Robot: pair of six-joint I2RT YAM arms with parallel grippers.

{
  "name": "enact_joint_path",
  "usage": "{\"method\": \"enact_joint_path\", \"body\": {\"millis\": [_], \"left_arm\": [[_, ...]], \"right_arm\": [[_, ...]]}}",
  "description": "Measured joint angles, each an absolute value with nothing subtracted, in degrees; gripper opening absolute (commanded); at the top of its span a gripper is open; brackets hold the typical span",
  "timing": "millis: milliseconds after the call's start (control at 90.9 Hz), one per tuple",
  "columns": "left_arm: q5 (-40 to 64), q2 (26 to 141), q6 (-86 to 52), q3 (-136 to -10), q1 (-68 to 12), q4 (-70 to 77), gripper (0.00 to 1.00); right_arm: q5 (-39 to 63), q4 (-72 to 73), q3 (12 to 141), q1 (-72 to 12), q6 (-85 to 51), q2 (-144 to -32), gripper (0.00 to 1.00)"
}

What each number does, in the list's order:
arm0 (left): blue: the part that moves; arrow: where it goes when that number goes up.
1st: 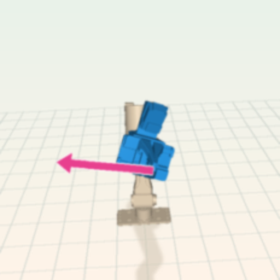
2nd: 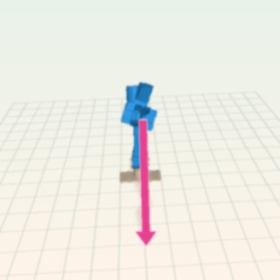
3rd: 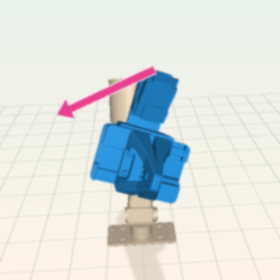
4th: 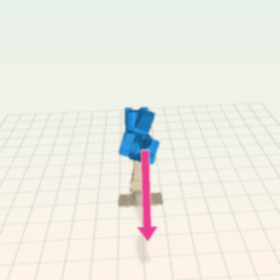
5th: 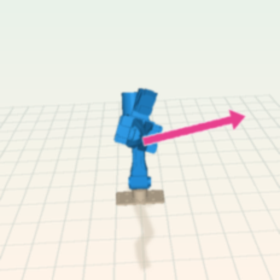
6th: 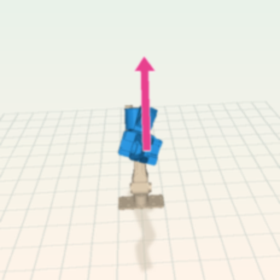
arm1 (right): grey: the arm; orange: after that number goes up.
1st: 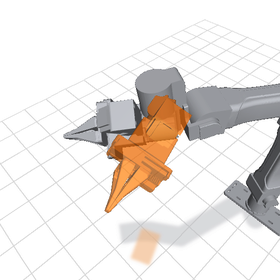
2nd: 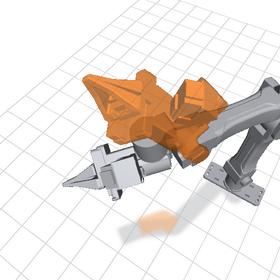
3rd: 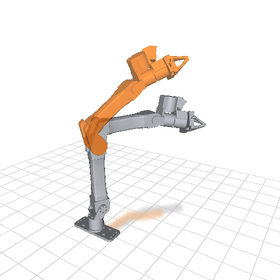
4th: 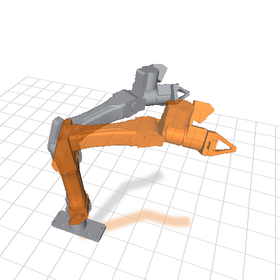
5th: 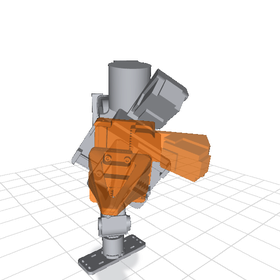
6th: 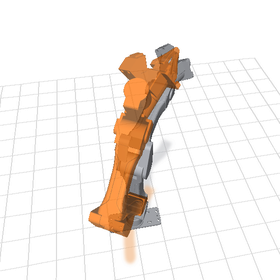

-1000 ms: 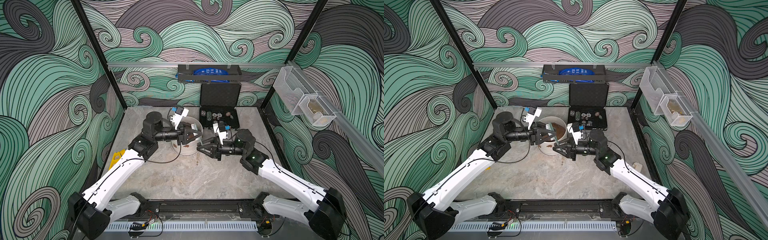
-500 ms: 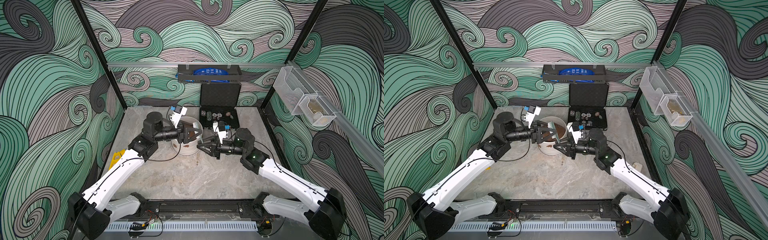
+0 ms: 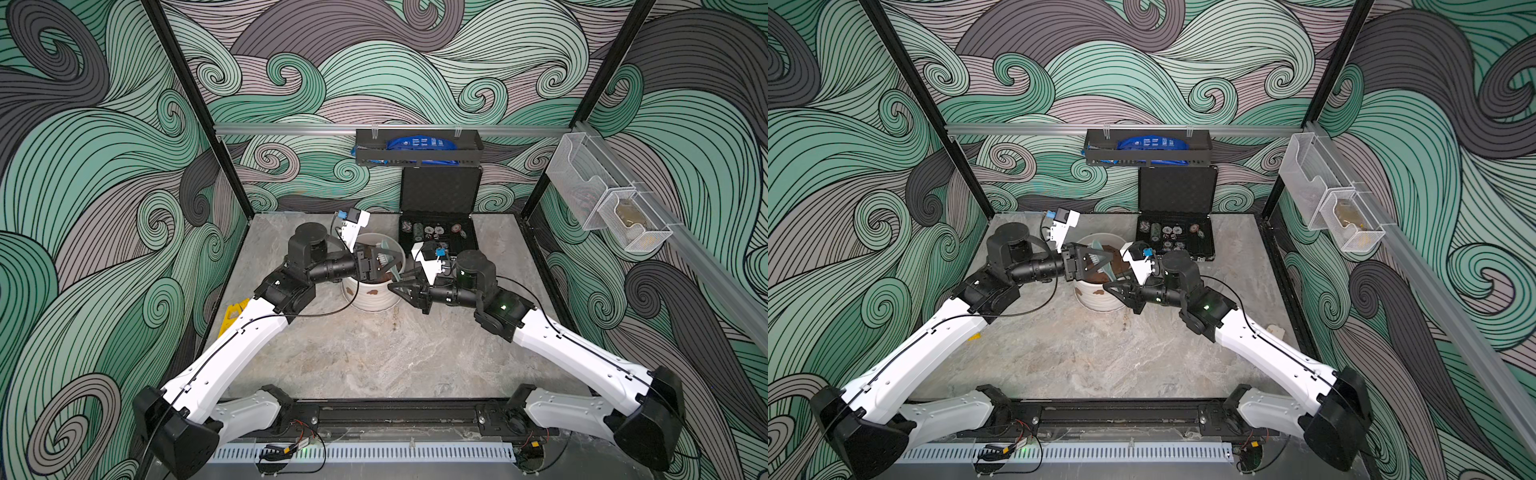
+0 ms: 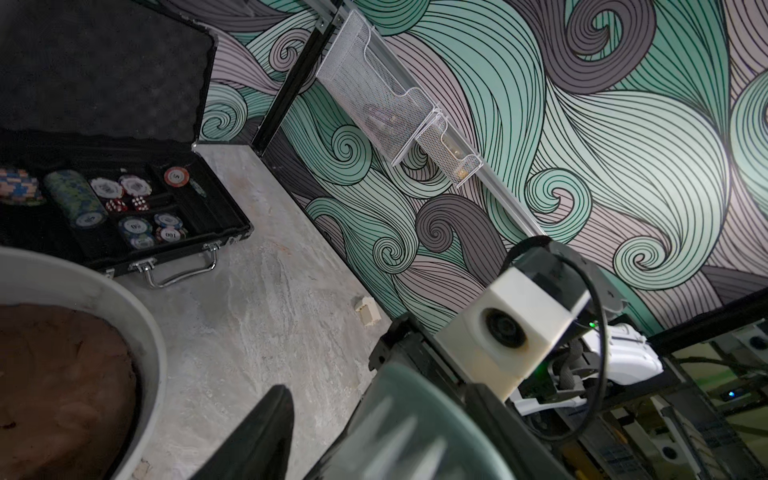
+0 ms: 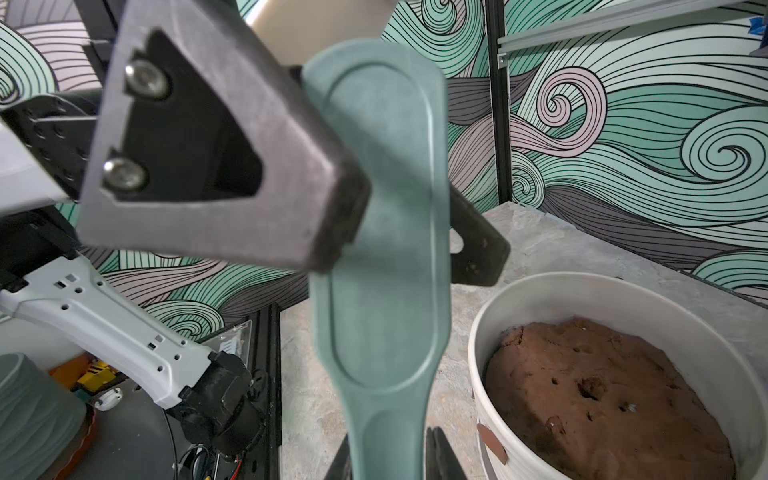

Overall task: Scrub the dried mud off the ceramic pot
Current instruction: Pick up the brush from the center of the board.

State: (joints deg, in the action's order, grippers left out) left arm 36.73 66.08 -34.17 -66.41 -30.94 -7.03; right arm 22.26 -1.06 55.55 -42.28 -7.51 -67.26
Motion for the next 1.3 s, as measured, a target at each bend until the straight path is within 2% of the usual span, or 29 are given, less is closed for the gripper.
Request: {"method": "enact_joint_path", "body": {"millis": [77, 308, 594, 704, 1134, 1299], "left_arm": [[35.8, 66.0, -34.3, -67.1, -31.0, -8.8, 0.56], [32.4, 65.6, -34.6, -68.7, -32.3, -14.3, 0.52], [29.5, 65.9, -34.5, -69.6, -32.6, -18.8, 0.24], [27.3, 65.9, -34.0, -70.2, -32.5, -21.2, 0.20], [26.2, 66.0, -34.9, -70.4, -32.5, -22.3, 0.16], [28.8, 66.3, -35.5, -70.4, -32.4, -20.0, 0.16]], "right_arm": [[20.0, -2.3, 55.7, -42.5, -6.9, -67.5, 0.00], [11.9, -5.4, 57.6, -45.7, -4.7, -68.4, 0.00], [5.1, -7.9, 58.3, -47.5, -2.6, -68.6, 0.00], [1.8, -8.9, 58.6, -48.5, -1.7, -68.6, 0.00], [-3.9, -9.2, 59.1, -50.8, -0.4, -69.4, 0.40], [-0.4, -7.5, 57.4, -50.0, -1.1, -67.9, 0.48]]}}
